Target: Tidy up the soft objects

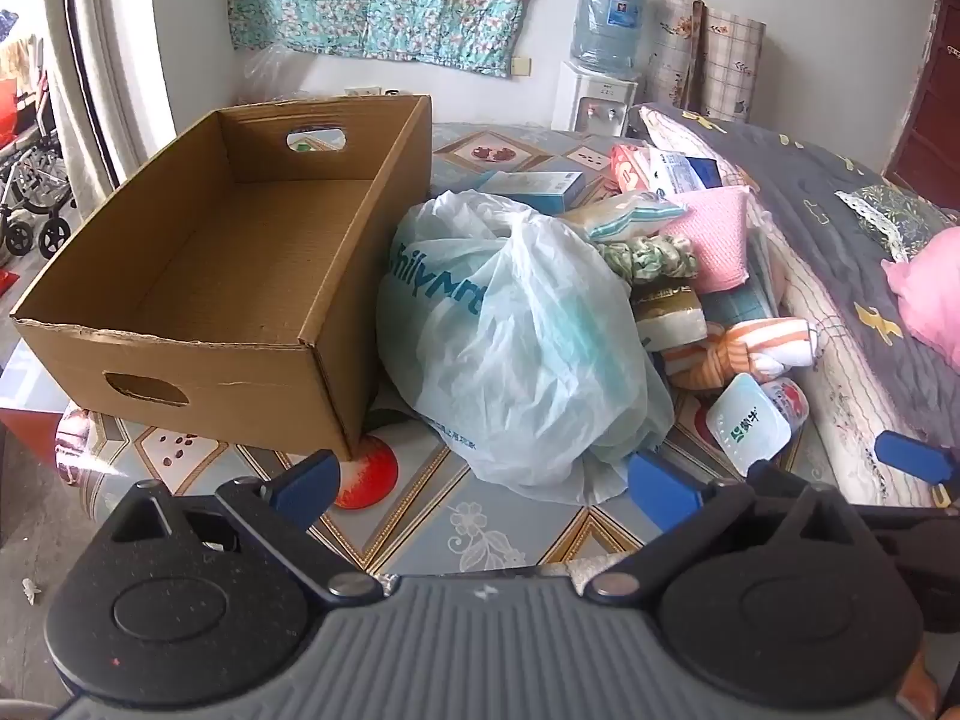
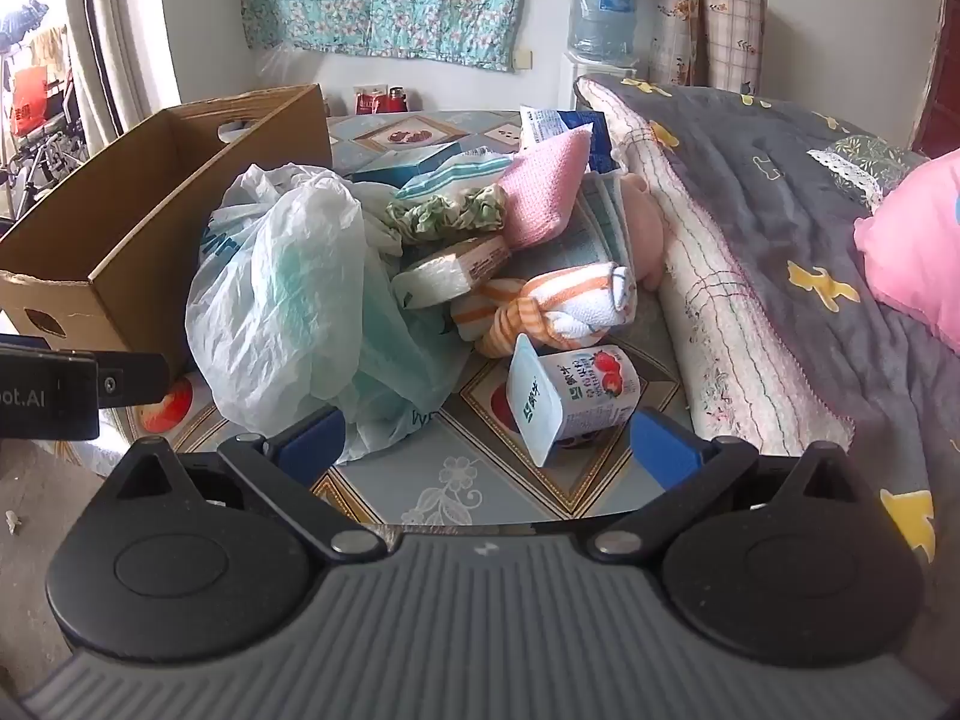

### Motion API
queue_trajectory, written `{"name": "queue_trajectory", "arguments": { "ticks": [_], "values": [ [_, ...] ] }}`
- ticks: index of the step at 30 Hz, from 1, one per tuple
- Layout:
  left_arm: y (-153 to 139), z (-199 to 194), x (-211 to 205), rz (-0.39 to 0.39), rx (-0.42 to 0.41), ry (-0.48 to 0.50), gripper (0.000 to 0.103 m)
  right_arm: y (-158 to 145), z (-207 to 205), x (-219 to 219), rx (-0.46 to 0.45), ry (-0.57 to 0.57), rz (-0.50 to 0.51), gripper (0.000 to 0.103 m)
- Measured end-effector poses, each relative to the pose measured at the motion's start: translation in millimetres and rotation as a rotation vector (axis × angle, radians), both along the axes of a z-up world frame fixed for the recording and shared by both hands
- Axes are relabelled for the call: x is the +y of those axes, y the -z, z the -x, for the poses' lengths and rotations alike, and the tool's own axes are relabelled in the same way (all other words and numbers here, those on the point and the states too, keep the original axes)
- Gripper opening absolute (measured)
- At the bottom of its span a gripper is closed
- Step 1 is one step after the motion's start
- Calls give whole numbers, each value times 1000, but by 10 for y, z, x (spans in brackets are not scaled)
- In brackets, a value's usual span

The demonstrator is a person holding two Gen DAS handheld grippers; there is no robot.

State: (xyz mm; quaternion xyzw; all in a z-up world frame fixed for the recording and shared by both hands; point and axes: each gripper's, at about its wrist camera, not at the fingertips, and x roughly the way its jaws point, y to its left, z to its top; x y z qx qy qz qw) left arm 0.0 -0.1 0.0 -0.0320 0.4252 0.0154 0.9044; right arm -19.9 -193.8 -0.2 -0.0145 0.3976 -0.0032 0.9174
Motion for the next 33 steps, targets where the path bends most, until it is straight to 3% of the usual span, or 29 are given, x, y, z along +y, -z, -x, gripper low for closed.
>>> {"name": "queue_trajectory", "arguments": {
  "ticks": [33],
  "values": [
    [4,4,-61,34,11,52,102,-56,-38,45,0,0,8,102]
  ]
}}
